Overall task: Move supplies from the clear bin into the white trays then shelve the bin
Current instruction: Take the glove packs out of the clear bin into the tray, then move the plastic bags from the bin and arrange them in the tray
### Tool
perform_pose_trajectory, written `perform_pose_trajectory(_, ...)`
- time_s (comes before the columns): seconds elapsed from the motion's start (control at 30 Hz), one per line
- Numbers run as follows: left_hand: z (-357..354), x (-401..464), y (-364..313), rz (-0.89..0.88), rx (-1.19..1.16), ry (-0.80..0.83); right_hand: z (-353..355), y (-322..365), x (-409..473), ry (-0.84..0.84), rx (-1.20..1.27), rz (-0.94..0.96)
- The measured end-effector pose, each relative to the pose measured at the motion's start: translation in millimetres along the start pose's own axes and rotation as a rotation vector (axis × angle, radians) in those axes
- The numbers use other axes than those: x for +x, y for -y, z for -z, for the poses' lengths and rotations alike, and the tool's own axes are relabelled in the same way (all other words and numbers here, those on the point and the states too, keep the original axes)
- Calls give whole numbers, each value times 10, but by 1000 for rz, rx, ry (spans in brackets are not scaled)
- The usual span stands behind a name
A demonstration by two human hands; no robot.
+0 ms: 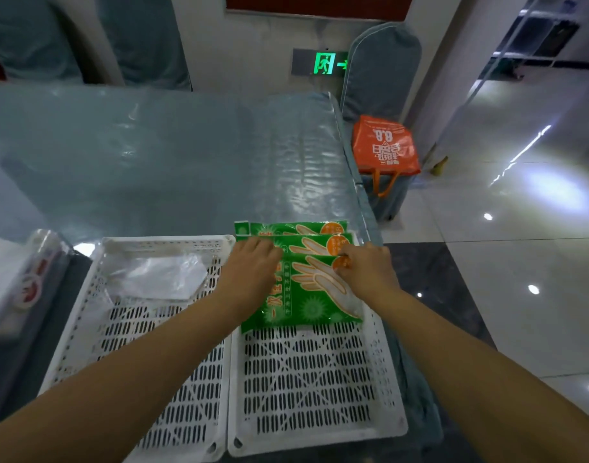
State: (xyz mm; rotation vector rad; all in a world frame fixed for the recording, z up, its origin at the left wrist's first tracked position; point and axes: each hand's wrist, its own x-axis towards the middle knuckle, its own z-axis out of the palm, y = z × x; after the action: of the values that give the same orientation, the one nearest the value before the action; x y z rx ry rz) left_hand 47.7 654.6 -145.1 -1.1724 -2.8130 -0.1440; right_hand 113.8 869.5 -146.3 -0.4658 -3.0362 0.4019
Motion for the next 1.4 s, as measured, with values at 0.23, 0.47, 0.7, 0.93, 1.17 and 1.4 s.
perform_pose_trajectory(0.23, -454, -302, -159, -242, 58, 255, -71, 42, -125, -202, -212, 180)
perform_pose_trajectory(0.47, -532, -295, -116, -156, 40, 252, -333, -105, -406, 115, -407, 441)
perform_pose_trajectory(0.7, -479, -323, -112, -105, 18, 265, -335, 14, -286, 224, -352, 333)
perform_pose_trajectory(0.93, -89, -528, 76, -79, -6, 190, -226, 286, -303, 152, -344, 322)
perform_pose_trajectory(1.17, 926, -1167, 746, 103, -29, -46, 143, 1499, -267, -195, -128, 560)
perform_pose_trajectory(1.4, 2119, -2241, 1807, 301, 26, -262, 422, 3218, -326, -350, 139, 782)
